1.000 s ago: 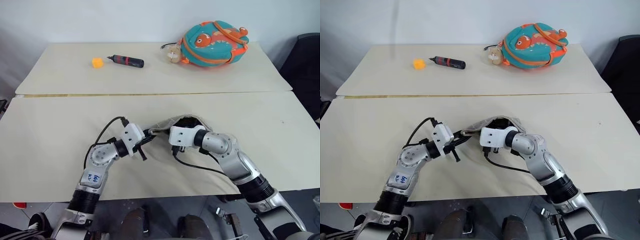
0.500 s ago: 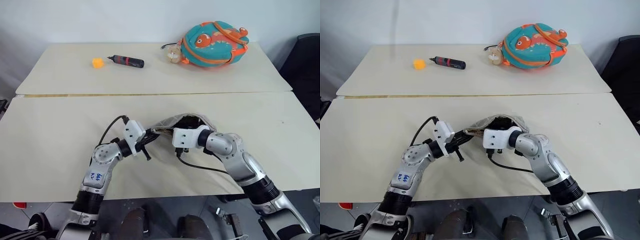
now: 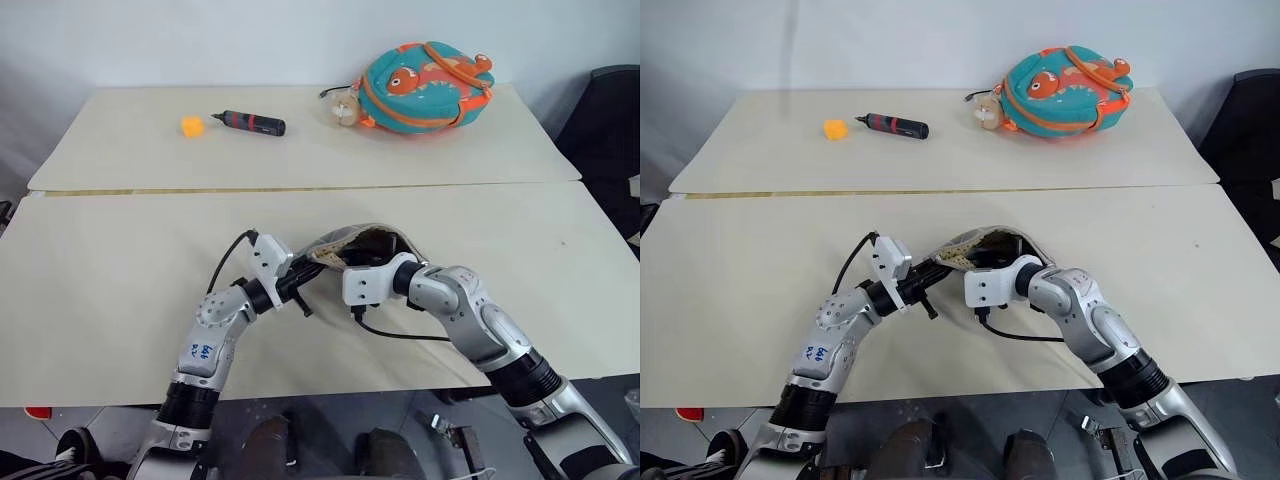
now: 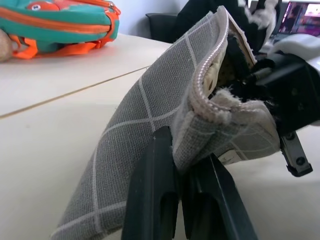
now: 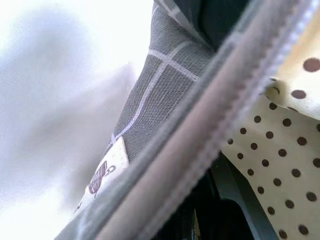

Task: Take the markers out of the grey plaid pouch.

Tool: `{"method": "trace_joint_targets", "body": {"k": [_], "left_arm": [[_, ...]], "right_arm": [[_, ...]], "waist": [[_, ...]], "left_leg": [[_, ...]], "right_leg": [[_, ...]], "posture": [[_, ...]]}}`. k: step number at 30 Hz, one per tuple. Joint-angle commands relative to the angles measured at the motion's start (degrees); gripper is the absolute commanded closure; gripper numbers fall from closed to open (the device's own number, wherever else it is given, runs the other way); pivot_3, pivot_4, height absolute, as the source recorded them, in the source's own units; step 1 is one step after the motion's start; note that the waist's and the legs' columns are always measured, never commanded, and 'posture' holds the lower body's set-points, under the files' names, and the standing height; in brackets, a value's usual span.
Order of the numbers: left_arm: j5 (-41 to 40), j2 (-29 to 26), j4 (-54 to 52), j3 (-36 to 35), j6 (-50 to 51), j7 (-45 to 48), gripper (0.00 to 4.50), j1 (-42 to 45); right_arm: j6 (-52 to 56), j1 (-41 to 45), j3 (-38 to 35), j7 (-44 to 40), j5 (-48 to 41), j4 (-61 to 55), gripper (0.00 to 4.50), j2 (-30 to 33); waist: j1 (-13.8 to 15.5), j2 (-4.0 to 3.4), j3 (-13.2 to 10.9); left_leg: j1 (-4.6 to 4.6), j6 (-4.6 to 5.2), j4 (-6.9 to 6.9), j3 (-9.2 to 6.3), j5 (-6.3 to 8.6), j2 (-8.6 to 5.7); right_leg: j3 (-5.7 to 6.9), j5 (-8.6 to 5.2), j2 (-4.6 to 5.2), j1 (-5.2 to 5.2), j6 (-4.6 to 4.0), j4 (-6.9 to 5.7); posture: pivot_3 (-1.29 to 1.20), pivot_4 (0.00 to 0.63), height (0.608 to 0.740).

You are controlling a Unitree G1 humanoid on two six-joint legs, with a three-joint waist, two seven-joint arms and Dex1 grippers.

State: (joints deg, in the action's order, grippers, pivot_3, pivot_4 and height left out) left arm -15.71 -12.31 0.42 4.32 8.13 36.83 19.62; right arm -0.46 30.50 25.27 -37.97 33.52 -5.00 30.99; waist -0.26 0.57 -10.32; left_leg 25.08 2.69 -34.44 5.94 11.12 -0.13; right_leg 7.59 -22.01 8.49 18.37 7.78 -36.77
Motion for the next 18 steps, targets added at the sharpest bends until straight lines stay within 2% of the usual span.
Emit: {"method": "trace_joint_targets", "body": {"k": [1,7,11,18], "left_arm": [[-1.2,-1.1,-4.6,-3.5,-2.8,-1.2,4.50,2.7],[3.8,-5.1,-3.1,-0.6,-8.0,1.4,4.50,0.3],[6.8,-8.5,-0.5,-0.3,-12.7,2.5,4.50,-0.4],[7.4,-10.4,3.6,-1.3,-16.4,2.3,4.50,0.1]], "right_arm": [[-4.5,-2.2,3.4,-3.4,-3.0,-1.6,3.91,-1.0],[1.7,-1.4,-3.4,-4.7,-9.4,-4.8,3.91,-3.7],[9.6,-1.4,-10.3,-8.5,-21.5,-8.1,3.91,-6.5],[8.2,-0.3,-12.2,-13.9,-25.7,-8.4,3.91,-0.5]], "waist": [[0.0,0.00,0.0],[0.1,0.00,0.0],[0.2,0.00,0.0],[0.1,0.00,0.0]], "left_leg": [[0.00,0.00,-0.01,0.00,0.00,0.00],[0.01,0.00,-0.02,-0.01,0.00,-0.01],[0.01,0.01,-0.02,-0.06,0.00,-0.01],[0.01,0.05,-0.01,-0.06,0.03,-0.03]], "right_leg": [[0.00,0.00,0.00,-0.01,0.00,0.01],[0.01,0.00,0.00,-0.03,0.00,0.04],[0.02,0.00,0.02,-0.08,0.00,0.24],[0.04,0.00,0.03,-0.02,0.00,0.25]], "posture": [[0.00,0.150,0.740],[0.00,0.150,0.740],[0.00,0.150,0.740],[0.00,0.150,0.740]]}}
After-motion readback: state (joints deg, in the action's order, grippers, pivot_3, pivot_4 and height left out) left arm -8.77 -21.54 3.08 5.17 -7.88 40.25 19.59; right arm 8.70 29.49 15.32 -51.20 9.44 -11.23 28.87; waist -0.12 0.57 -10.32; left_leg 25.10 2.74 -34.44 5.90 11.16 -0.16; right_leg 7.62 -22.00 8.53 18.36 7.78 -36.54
